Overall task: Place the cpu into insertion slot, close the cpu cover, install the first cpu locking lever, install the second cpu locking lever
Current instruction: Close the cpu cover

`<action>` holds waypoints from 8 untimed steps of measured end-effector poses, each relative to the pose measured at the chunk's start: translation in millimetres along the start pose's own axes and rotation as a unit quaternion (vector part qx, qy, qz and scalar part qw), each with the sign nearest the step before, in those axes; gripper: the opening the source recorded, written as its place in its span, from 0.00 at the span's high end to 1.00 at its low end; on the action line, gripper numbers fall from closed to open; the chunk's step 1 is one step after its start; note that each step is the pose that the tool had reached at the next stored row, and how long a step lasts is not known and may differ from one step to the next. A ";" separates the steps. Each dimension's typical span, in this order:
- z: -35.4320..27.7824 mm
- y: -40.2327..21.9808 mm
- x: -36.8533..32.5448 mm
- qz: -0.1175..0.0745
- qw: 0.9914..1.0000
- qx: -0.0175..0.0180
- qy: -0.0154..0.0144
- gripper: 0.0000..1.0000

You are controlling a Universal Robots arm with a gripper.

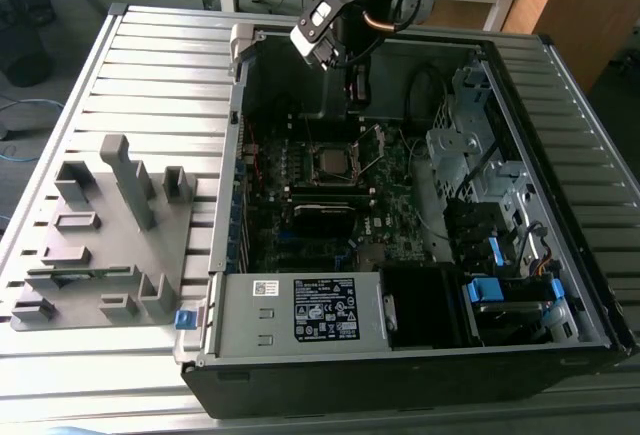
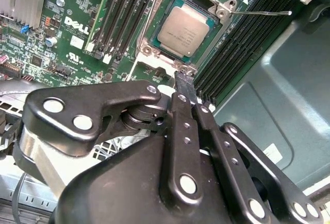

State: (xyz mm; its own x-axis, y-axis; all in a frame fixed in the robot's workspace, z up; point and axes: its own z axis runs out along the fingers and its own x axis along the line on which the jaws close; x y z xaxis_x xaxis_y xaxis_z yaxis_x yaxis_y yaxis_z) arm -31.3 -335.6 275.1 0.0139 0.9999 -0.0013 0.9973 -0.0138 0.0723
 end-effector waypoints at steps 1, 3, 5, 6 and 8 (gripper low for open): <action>0.0 0.1 0.0 0.000 1.000 0.000 0.000 0.89; 0.1 0.7 0.0 0.000 1.000 0.000 0.000 0.89; 0.1 1.7 0.0 0.000 1.000 0.000 0.000 0.89; 0.2 2.5 0.0 0.000 1.000 0.000 0.000 0.89; 0.3 3.9 0.0 0.000 1.000 0.000 0.000 0.89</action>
State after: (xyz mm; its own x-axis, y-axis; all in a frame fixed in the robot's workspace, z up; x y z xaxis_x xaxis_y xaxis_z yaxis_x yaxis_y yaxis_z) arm -27.4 -335.6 275.1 0.0140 0.9999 -0.0012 0.9973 -0.0139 0.0723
